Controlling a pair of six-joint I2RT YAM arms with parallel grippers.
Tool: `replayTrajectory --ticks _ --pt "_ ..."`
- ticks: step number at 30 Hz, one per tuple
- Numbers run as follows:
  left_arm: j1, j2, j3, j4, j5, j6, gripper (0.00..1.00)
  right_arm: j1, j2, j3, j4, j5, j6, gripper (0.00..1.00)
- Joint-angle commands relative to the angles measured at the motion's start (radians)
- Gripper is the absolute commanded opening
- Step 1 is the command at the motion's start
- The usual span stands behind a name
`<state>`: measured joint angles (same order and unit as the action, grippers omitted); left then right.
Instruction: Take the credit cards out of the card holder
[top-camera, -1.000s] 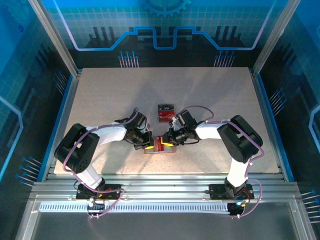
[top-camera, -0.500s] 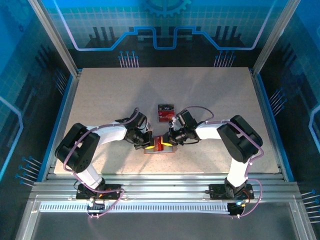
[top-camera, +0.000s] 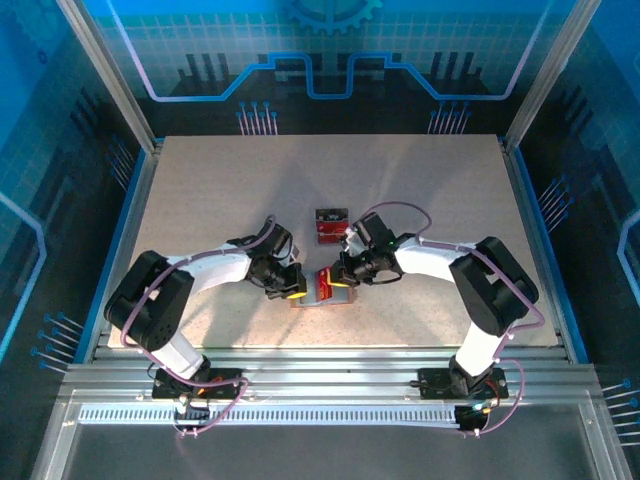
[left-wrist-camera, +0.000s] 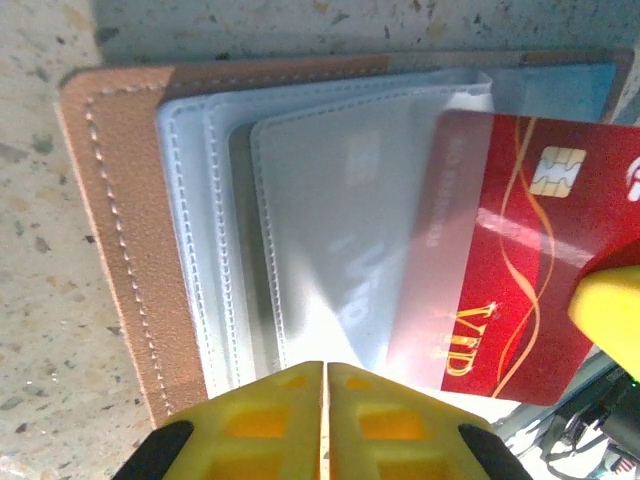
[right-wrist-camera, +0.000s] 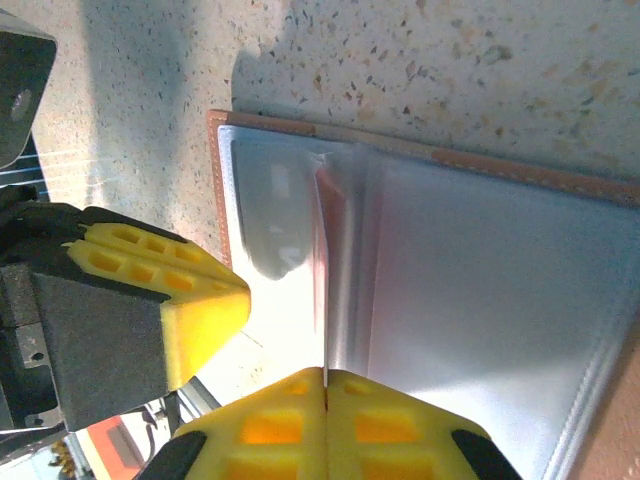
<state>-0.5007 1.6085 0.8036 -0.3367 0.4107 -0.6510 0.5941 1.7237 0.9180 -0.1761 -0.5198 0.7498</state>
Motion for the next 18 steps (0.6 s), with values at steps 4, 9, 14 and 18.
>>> replayTrajectory --ticks 4,9,14,18 --pt "-0.004 -0.041 0.008 -0.034 -0.013 0.005 0.1 -0.01 -0.047 0.063 -0.177 0.056 -0.086 0.05" --pt "-0.005 -0.042 0.01 -0.034 -0.013 0.007 0.11 -0.013 -0.068 0.107 -0.218 0.048 -0.105 0.05" --pt "-0.004 -0.049 0.014 -0.04 -0.019 0.013 0.11 -0.02 -0.075 0.18 -0.334 0.094 -0.17 0.05" --pt "0.005 -0.068 0.003 -0.043 -0.026 0.017 0.11 -0.025 -0.075 0.262 -0.449 0.142 -0.296 0.04"
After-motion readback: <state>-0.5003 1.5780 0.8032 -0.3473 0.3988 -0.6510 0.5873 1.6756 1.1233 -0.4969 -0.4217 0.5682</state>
